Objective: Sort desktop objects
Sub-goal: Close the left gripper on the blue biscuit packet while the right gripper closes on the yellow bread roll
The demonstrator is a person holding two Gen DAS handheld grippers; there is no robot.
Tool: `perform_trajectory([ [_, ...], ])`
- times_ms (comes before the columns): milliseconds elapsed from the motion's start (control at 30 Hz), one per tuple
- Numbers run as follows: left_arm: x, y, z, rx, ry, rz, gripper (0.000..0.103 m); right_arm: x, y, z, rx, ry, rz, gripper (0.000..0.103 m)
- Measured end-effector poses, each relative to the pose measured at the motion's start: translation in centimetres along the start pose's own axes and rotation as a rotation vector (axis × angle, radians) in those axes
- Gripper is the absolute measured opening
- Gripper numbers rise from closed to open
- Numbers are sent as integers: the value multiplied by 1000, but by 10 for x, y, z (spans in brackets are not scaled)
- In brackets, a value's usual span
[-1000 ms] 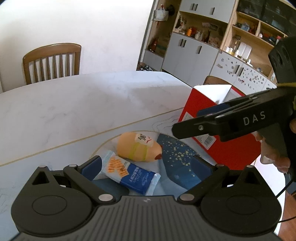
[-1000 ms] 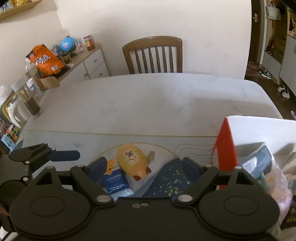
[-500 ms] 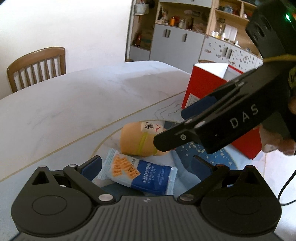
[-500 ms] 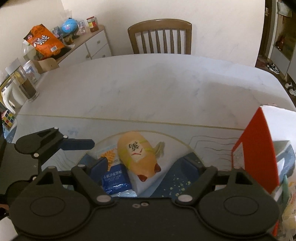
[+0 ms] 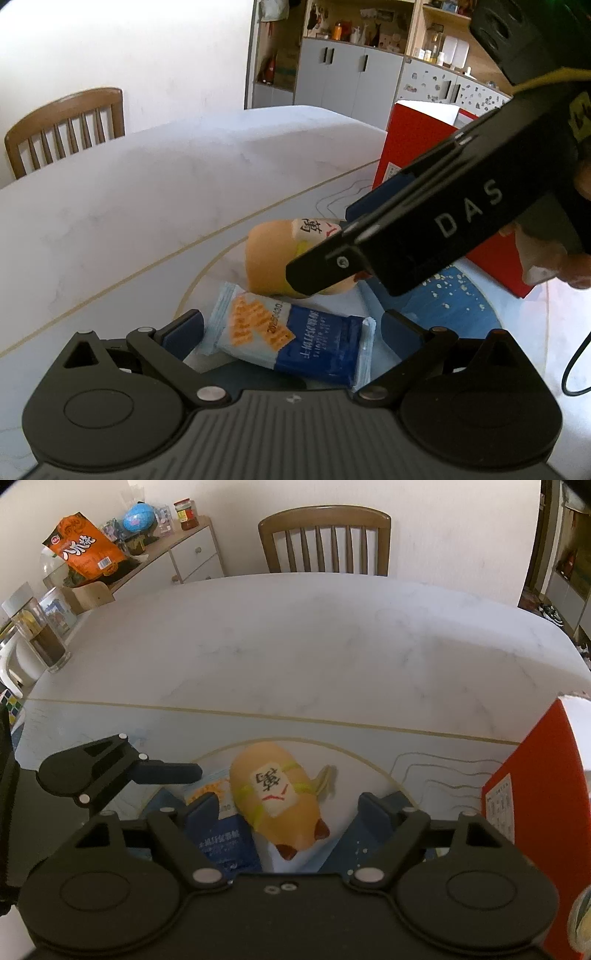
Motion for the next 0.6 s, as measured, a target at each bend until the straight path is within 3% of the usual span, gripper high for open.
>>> perform_trajectory([
  [300, -12, -6, 2, -6, 38, 111, 102, 0, 0, 7, 8, -16, -2, 79],
  [600, -14, -9, -1, -24, 48, 114, 99, 1, -1, 12, 22, 0, -4, 65],
])
Point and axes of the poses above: each gripper's, at about its wrist camera, not at the fingertips, and z roughly the way its jaws point, x to its left, y to its top, the point moved 2 cm from there along z, roughly the way its jaws point, and after that the axes turned 15 degrees about z, right-handed, at the moved point
